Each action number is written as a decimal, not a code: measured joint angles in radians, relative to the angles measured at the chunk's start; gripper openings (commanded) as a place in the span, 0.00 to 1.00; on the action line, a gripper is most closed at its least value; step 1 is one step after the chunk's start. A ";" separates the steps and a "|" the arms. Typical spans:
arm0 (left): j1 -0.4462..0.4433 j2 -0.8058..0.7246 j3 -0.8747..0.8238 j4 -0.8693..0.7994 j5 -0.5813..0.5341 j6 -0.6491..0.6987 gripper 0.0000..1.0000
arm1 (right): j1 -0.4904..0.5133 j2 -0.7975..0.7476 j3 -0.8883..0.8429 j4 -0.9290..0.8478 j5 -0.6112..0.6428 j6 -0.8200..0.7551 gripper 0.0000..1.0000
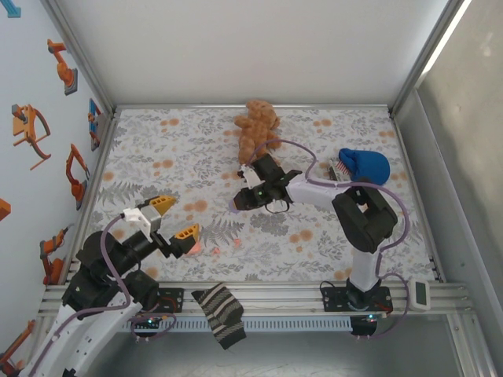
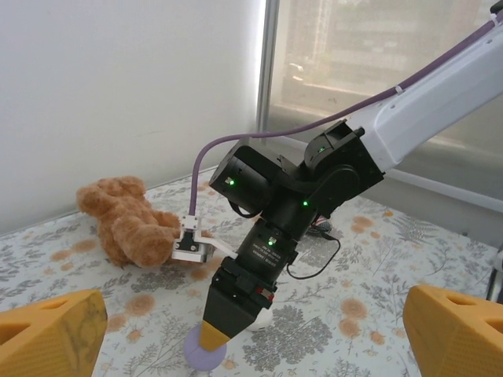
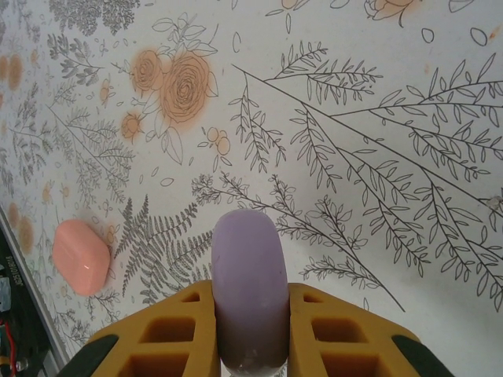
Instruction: Insert wireless bluetooth earbuds into charging case
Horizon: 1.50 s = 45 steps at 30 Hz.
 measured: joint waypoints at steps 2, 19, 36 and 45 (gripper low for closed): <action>0.000 -0.011 0.000 -0.012 -0.011 0.006 0.98 | 0.000 0.018 0.008 0.000 0.000 0.000 0.08; 0.000 -0.067 0.000 -0.020 -0.050 0.016 0.99 | -0.001 0.075 0.025 0.000 0.008 -0.001 0.26; 0.000 -0.067 0.000 -0.019 -0.057 0.018 0.99 | -0.004 -0.108 0.030 -0.103 0.169 -0.114 0.60; 0.000 -0.065 0.000 -0.022 -0.116 0.017 0.99 | 0.002 -0.340 -0.087 -0.025 0.200 -0.156 0.69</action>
